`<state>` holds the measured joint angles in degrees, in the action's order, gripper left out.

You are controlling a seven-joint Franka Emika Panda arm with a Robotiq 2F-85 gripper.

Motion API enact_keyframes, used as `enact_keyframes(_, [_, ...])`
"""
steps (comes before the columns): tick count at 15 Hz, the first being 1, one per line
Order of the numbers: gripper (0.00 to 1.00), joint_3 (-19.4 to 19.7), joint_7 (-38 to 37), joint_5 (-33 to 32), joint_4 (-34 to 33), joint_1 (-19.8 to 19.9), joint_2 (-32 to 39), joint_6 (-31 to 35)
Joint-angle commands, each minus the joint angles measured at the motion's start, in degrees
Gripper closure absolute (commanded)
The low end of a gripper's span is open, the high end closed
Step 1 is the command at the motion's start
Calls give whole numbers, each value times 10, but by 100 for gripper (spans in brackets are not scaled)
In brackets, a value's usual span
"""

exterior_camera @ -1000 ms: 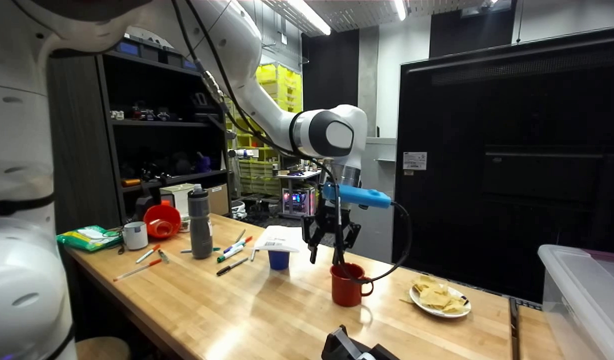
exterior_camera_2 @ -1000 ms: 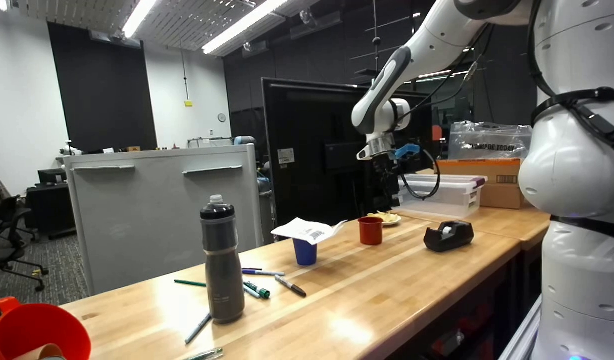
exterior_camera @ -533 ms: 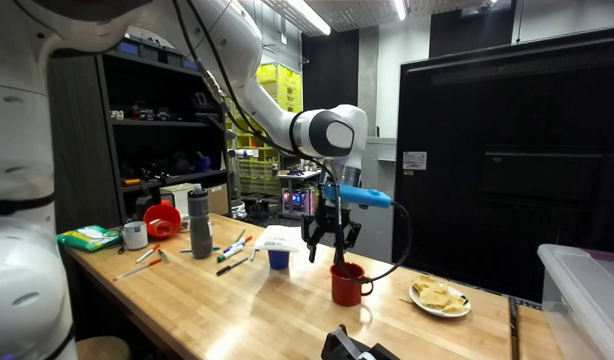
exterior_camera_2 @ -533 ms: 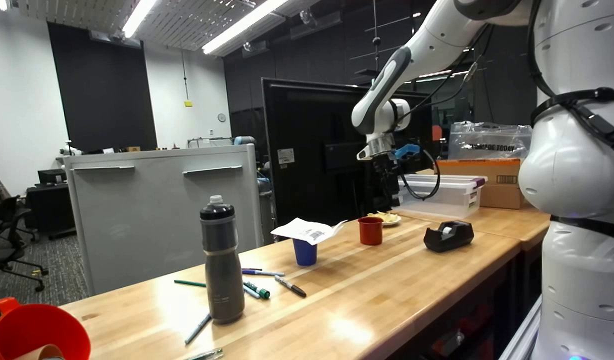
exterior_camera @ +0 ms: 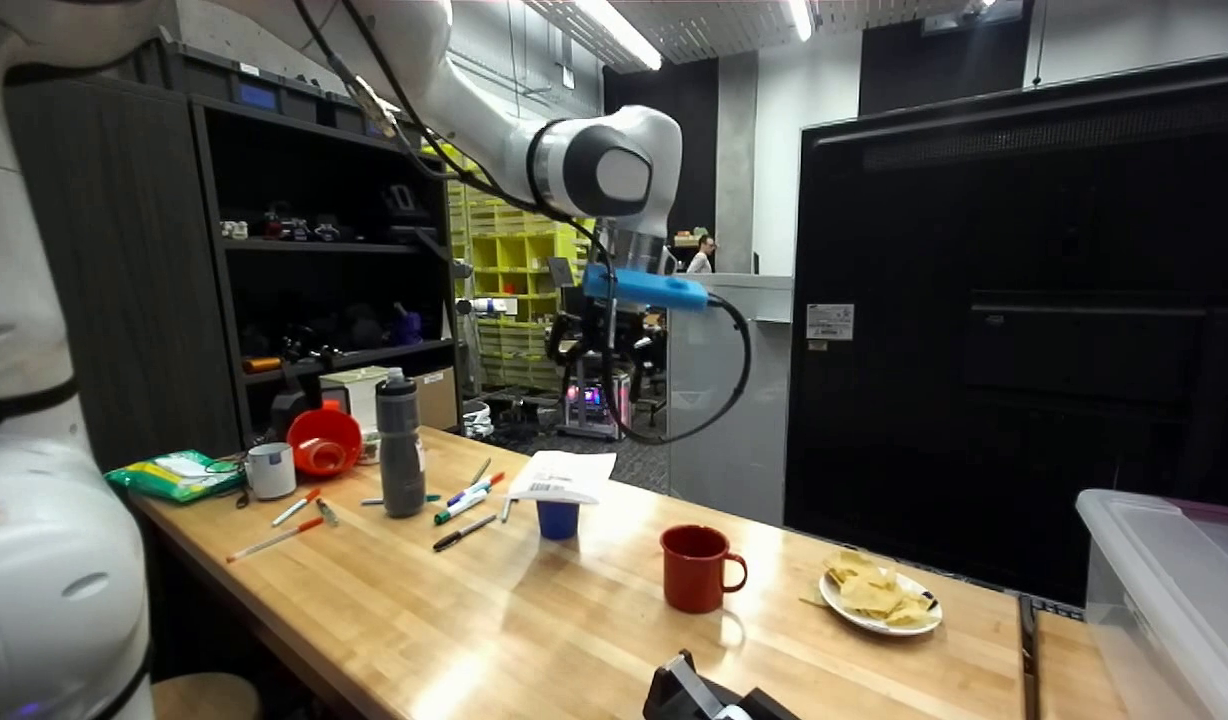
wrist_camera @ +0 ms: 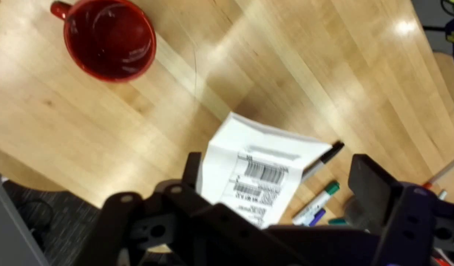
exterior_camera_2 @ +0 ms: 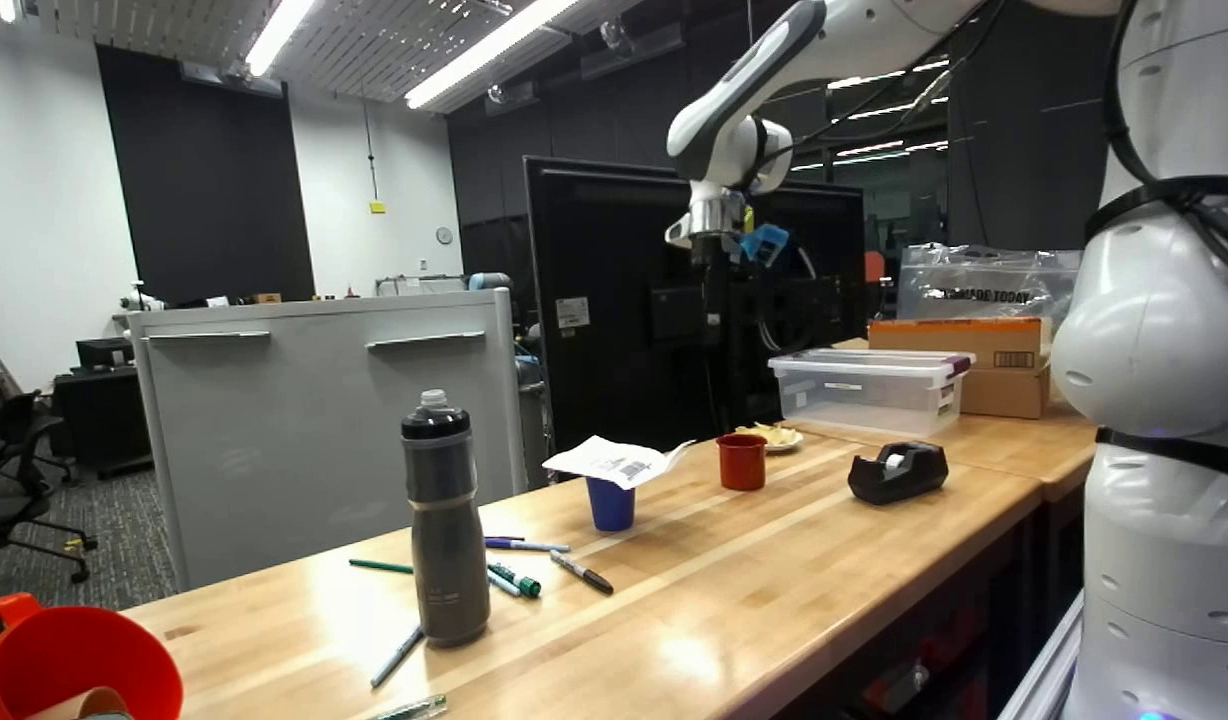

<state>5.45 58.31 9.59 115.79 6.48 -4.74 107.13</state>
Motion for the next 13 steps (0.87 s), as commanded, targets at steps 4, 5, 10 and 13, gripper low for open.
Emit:
enact_keyframes(4, [0, -7, -44, 10, -10, -39, -51, -6])
enact_keyframes(5, [0, -8, -47, 10, -10, -40, -54, -7])
enact_keyframes(10, [0, -1, -43, 2, -8, -37, -43, -5])
enact_keyframes(13, [0, 1, -40, 7, -9, -36, -38, -6])
